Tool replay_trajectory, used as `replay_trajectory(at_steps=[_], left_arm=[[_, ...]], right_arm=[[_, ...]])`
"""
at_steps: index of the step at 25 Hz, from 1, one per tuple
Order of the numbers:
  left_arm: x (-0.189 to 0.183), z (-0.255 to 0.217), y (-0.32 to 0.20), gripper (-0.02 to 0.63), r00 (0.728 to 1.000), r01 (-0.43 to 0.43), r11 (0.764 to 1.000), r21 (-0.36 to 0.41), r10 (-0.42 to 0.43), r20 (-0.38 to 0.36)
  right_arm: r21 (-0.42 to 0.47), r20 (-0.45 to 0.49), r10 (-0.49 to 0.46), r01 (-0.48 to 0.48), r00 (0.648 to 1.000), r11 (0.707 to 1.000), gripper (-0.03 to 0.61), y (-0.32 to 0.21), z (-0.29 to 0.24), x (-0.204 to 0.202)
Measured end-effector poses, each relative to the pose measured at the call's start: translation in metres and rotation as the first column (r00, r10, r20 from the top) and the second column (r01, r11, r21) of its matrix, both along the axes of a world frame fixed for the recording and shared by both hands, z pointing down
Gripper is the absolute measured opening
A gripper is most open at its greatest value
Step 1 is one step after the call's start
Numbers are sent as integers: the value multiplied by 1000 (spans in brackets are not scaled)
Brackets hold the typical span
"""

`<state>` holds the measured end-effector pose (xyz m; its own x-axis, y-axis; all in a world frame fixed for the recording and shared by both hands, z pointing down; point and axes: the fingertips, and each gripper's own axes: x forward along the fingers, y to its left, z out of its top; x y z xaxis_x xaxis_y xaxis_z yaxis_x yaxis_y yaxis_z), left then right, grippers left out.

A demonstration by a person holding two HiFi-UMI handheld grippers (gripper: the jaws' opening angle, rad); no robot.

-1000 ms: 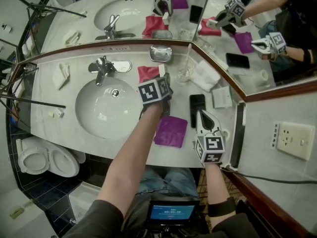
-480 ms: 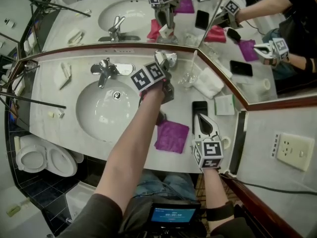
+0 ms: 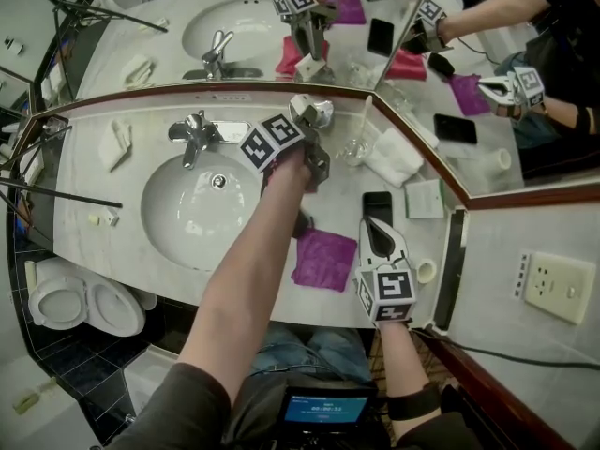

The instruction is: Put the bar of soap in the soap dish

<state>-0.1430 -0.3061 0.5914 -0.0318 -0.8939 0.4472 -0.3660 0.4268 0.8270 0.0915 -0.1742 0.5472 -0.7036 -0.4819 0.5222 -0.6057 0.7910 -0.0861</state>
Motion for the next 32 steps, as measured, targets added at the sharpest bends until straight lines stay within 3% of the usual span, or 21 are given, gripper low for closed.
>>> replay_trajectory(at_steps=[10,13,15,29,30,32], left_arm=[[0,15,-5,126,991,41,999,-9,-42,-123],[1,12,-8,226,991,23,1000,6,-22,-134],[1,10,-8,255,991,18,1000,10,-16,-133],[-8,-12,8,250,995,24,999,28,-21,-98],[-8,-17,11,240,995,25,999,38,-21,-98],[-9,-28,20,149,996,30,998,47,-26,-87]], right_arm=[[6,-3,14,-14,1000,1000,17,-2,-3,11],[5,-2,17,-17,1000,1000,17,-2,-2,14],[3,-2,16,-16,1000,1000,17,-1,-2,15],[-2,5,7,-7,1000,1000,17,10,-6,8],[-2,9,9,-9,1000,1000,16,10,-7,7],[5,15,15,-15,1000,1000,17,10,-9,6]])
